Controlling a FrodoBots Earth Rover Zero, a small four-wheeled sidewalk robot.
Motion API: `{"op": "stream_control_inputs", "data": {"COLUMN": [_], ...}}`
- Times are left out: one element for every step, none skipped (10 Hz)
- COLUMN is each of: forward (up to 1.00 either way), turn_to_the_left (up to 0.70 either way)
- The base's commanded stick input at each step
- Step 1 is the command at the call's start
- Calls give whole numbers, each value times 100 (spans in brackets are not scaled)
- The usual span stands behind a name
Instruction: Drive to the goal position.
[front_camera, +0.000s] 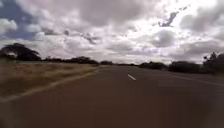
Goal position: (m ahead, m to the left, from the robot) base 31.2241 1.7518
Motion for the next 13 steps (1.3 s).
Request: {"op": "stream_control_inputs", "data": {"forward": [85,85,85,85,85,85,85,85,85,85,85,85,85], "turn_to_the_left": [0,0,0,0,-4,-8,-34,-34,-22,-6,0,0,0]}}
